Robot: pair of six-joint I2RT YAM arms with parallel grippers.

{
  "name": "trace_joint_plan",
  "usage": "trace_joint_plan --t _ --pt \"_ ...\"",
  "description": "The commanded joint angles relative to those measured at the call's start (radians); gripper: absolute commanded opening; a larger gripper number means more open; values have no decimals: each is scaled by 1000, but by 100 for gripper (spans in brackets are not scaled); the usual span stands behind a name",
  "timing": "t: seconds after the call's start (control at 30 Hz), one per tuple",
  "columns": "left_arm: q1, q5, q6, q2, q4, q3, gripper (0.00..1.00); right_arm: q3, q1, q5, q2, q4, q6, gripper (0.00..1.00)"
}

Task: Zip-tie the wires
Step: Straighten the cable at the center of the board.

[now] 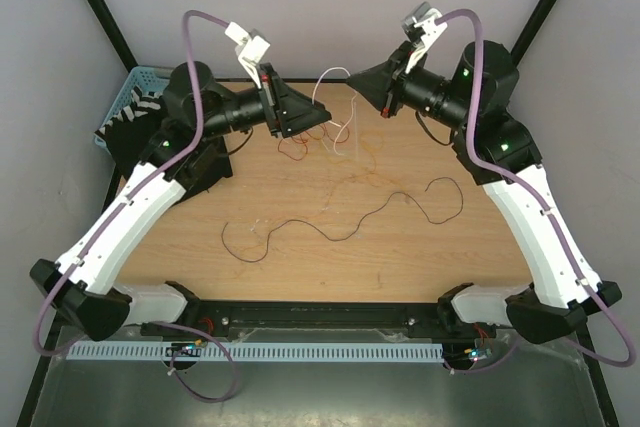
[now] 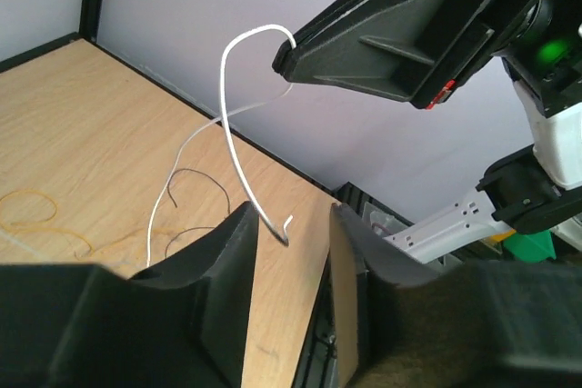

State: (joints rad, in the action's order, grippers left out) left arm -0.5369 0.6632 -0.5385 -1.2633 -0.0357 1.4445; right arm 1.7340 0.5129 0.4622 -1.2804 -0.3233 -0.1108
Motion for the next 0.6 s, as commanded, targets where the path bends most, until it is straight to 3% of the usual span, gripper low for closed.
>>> trace_joint_plan --t 0.0,0.07,0.1,0.23,0.4,0.57 --pt "-30 -14 34 -31 -39 58 25 -31 6 11 47 56 -4 5" --pt "-33 -23 39 -33 -39 59 4 -48 6 -12 60 56 6 7" --pt "-33 -31 46 -30 -39 59 0 -58 6 -24 66 56 11 10" --pt "-32 -75 69 -7 -37 68 0 -117 6 -65 94 56 20 27" --pt "-32 -119 116 33 27 138 0 -252 7 -116 155 56 33 62" --pt "-29 -215 211 77 179 211 0 -364 6 -215 188 56 28 80"
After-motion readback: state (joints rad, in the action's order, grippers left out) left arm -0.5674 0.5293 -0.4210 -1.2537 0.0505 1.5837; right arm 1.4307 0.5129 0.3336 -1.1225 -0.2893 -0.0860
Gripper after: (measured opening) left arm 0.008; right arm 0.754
